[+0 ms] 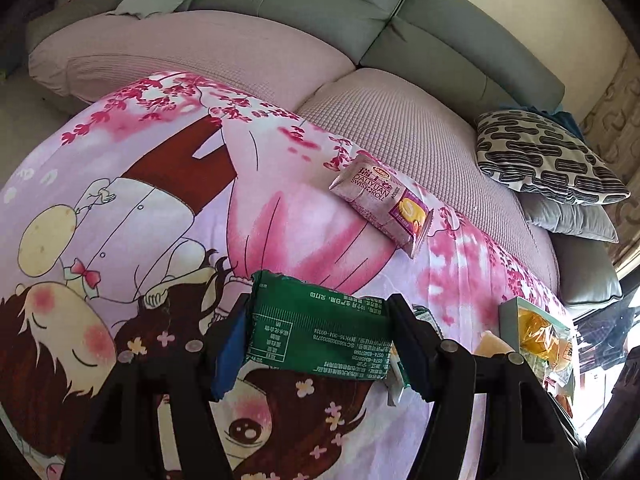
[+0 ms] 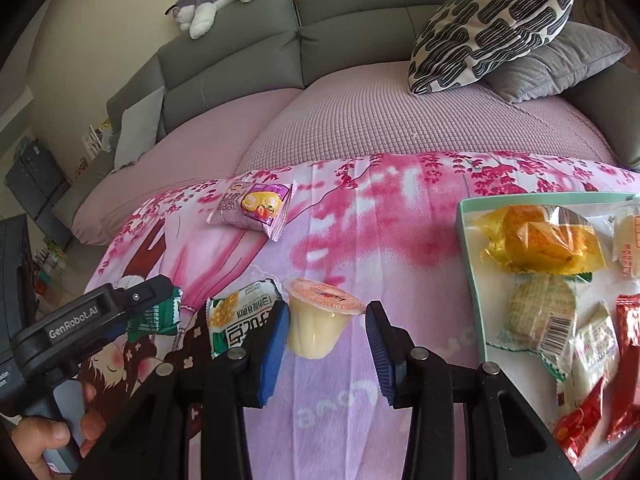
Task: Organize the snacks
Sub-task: 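Grasp the green packet with the left gripper while the right closes on the yellow jelly cup, then carry the green packet with the left gripper while the right carries the jelly cup to the tray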
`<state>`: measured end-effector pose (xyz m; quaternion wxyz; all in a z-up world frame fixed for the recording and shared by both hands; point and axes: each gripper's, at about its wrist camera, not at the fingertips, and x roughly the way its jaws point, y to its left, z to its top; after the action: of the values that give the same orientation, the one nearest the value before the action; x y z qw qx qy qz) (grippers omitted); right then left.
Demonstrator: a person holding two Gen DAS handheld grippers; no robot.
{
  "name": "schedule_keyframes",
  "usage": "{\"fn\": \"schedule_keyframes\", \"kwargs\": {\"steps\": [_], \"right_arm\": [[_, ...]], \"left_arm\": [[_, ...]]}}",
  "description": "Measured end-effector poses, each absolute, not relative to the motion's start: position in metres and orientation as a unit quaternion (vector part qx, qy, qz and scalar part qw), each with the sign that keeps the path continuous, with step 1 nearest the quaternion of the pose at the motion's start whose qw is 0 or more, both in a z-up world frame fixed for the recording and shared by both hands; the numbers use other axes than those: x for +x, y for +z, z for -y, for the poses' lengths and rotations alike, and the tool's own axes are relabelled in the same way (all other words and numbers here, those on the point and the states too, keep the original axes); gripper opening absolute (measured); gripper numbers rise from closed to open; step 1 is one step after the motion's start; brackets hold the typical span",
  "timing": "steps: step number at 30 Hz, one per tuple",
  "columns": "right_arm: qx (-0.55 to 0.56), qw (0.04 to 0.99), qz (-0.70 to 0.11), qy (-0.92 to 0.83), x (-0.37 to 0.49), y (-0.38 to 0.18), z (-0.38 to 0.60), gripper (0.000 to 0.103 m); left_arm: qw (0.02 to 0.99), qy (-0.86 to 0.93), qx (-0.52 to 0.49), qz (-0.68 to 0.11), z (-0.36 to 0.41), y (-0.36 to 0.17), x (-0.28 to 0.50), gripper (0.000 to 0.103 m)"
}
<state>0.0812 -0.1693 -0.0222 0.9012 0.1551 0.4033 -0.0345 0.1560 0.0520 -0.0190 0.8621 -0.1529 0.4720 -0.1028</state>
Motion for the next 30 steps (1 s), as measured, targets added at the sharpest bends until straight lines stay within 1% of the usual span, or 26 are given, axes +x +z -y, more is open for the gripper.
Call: {"fn": "schedule_keyframes", "kwargs": {"steps": [13,21,30], "right_arm": [[0.171,0.911,-0.371,-0.051,0.015,0.011,0.190,0.042],[0.189,0.911,-0.364,-0.053,0.003,0.008,0.210,0.042],[0.216,0.908,-0.343,-0.102,-0.021,0.009,0.260,0.042]], "left_arm": [[0.877,-0.140,-0.125,-0.443,-0.008,0.014,0.116,0.068],[0.878,-0.164,-0.099,-0.438,0.030,0.019,0.100,0.068],[0.875,-0.193,-0.077,-0.437,0.077,0.021,0.084,0.068]]}}
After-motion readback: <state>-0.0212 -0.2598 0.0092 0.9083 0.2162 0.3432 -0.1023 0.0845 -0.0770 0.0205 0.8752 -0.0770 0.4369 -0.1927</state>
